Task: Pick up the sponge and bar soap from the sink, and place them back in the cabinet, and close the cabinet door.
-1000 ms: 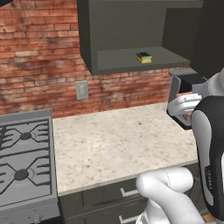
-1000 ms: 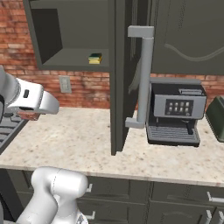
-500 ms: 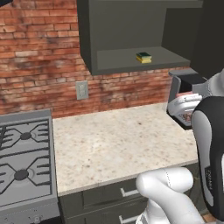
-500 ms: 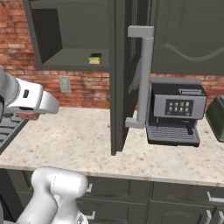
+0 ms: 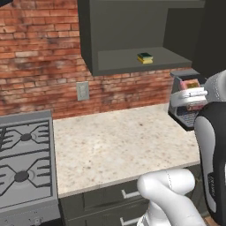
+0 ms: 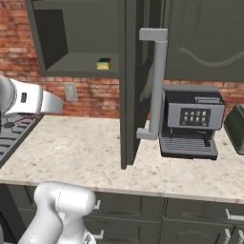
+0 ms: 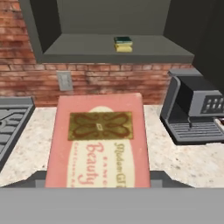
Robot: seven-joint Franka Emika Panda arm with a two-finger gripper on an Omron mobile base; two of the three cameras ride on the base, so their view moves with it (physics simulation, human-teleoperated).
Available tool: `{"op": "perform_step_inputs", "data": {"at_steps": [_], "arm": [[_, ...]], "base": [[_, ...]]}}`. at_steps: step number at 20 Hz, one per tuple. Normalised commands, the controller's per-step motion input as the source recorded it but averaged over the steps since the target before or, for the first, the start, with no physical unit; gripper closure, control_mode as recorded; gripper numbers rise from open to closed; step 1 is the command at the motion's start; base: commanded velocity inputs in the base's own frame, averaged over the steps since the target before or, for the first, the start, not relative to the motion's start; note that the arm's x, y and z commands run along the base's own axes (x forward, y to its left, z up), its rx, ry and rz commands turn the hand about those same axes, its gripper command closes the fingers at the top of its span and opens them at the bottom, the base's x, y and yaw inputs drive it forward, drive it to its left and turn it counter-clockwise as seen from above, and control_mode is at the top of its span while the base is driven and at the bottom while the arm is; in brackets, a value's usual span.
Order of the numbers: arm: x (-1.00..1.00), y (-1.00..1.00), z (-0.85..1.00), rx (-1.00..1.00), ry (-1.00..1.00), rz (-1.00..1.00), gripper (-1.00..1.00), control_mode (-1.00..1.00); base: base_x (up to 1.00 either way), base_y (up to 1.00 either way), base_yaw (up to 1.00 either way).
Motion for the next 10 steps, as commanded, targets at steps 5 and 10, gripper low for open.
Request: {"op": "perform_step_inputs", "data": {"at_steps": [5,10], "arm": [[0.40,0.00,0.52,0.00,-0.12,0.00,1.00,-1.00],[0.35,0.00,0.23,0.00,-0.18,0.00,1.00,-1.00]], "base": [[0.00,0.00,0.00],[0.00,0.00,0.00]]}}
